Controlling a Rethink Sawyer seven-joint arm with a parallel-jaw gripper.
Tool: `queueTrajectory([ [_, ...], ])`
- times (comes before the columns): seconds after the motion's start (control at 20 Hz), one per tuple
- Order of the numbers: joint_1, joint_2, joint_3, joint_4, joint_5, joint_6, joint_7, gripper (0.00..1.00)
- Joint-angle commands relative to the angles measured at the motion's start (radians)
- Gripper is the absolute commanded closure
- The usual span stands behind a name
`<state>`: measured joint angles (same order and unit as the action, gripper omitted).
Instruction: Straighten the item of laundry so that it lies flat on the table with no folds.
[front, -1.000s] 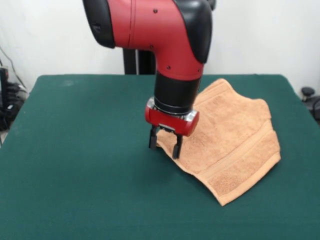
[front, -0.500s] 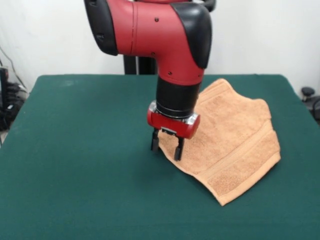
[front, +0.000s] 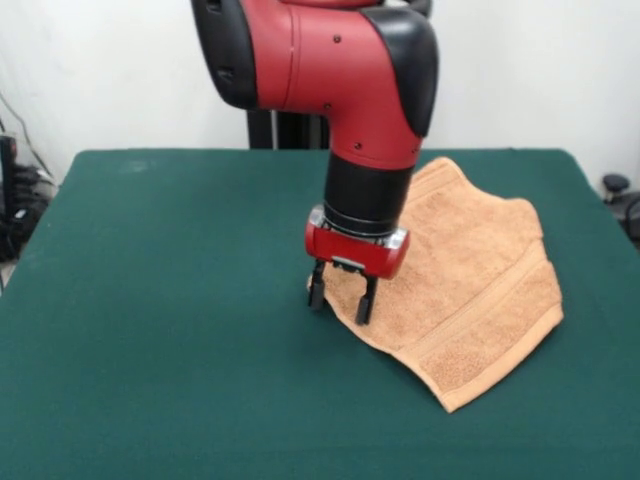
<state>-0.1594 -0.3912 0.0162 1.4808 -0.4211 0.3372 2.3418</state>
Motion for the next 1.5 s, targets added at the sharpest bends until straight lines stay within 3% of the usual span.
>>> queueTrajectory([
  [0.05,0.082,0.119,0.025,0.043,-0.045,-0.104,0.072,0.0],
  [1.5,0.052,0.127,0.028,0.038,-0.034,-0.116,0.019,0.0],
])
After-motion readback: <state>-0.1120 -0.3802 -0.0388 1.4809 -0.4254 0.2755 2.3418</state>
